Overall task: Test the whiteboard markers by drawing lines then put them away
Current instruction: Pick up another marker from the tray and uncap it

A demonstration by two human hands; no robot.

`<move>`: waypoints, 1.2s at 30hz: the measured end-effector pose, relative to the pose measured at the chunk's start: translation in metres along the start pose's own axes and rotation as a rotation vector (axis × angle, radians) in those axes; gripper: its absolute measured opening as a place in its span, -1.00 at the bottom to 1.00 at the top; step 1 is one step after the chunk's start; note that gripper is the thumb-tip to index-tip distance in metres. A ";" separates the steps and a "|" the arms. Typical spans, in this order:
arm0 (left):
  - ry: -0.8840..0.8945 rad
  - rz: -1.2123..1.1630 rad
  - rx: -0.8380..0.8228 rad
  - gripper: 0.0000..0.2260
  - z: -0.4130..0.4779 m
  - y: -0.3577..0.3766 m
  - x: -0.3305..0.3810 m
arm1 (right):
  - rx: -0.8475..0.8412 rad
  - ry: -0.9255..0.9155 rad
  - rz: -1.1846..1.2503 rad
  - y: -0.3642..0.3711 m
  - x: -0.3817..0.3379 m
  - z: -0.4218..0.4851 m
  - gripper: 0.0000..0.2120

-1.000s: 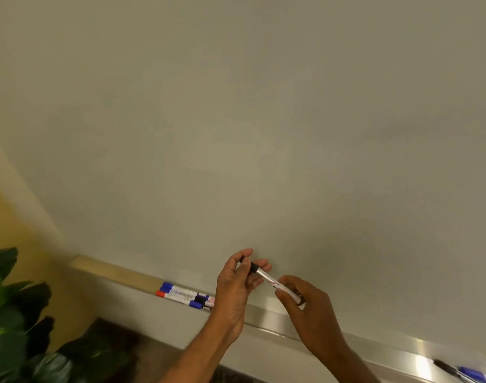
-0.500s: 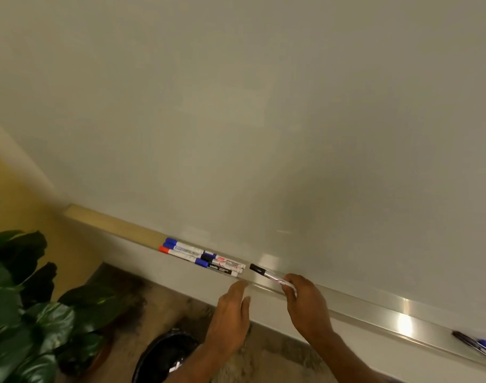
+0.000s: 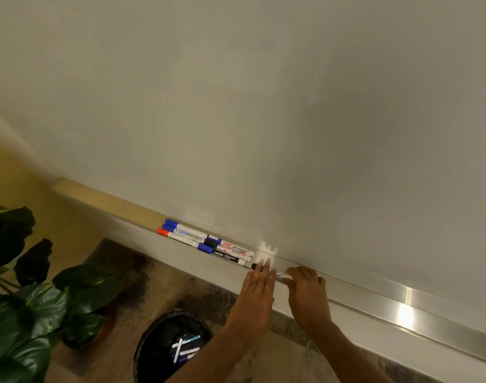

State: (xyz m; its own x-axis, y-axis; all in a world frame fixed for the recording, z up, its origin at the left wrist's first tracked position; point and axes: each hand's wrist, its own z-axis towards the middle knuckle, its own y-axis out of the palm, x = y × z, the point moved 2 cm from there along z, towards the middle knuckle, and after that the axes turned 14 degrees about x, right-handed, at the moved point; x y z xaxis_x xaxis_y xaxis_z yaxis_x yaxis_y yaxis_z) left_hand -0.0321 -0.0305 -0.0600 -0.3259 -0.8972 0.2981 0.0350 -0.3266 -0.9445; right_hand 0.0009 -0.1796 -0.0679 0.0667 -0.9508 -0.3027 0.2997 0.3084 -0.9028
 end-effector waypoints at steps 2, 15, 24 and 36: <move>-0.016 0.075 -0.030 -0.13 0.007 0.005 0.000 | 0.014 -0.029 -0.008 0.006 0.002 0.001 -0.86; -0.108 0.202 -0.162 -0.42 0.011 0.013 -0.003 | 0.050 -0.109 -0.012 0.020 0.000 0.003 -0.82; -0.110 0.165 -0.106 -0.34 0.016 0.018 -0.011 | 0.118 -0.028 0.085 0.004 0.006 -0.005 -0.63; -0.173 0.037 -0.095 -0.35 0.014 -0.029 0.025 | 0.292 0.090 0.045 -0.063 0.012 -0.032 -0.64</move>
State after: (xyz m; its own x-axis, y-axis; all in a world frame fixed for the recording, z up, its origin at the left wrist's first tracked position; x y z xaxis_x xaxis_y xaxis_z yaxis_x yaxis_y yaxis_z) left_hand -0.0283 -0.0475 -0.0232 -0.1584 -0.9485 0.2744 -0.0476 -0.2702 -0.9616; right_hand -0.0473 -0.2098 -0.0249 0.0055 -0.9257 -0.3783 0.5603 0.3162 -0.7656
